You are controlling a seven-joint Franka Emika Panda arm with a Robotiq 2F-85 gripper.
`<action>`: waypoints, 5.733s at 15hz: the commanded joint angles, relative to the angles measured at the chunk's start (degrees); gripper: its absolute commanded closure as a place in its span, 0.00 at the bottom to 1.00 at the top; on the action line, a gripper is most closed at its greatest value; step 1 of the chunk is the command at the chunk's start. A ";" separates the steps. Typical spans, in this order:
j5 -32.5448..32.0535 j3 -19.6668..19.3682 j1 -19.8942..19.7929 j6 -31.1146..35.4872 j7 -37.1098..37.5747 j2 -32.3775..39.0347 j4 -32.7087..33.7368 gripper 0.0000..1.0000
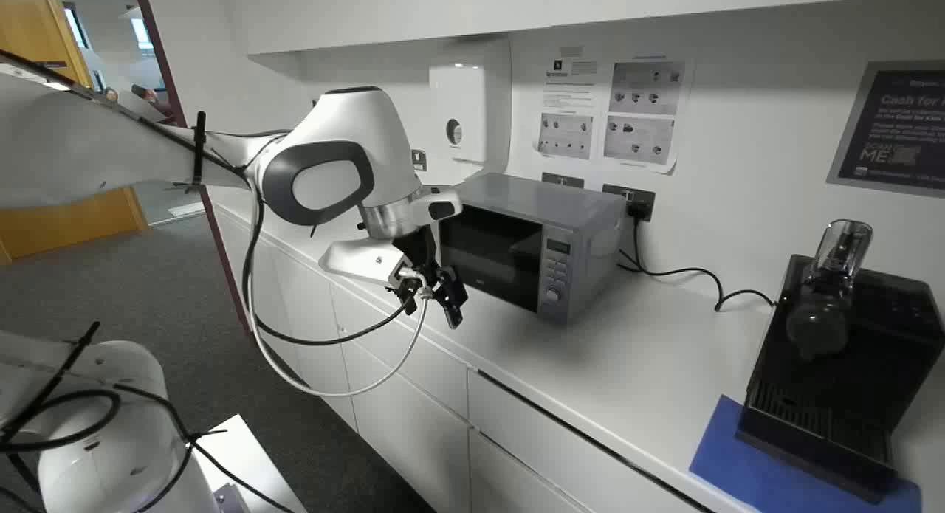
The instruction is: Press a button on the top right side of the microwave
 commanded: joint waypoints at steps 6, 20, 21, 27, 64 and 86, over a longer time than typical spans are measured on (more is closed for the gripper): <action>-1.88 -0.65 -0.38 3.76 -2.14 3.30 0.48 0.00; -4.69 -0.04 1.49 19.19 -21.84 13.18 0.81 0.00; -4.67 0.17 1.63 19.41 -21.76 13.15 0.86 0.00; -4.68 0.20 1.53 19.37 -21.74 13.31 0.63 0.00; -14.16 -34.97 30.15 77.25 -60.49 32.76 -0.41 0.00; -19.25 -37.73 32.82 77.89 -62.91 28.51 0.50 0.00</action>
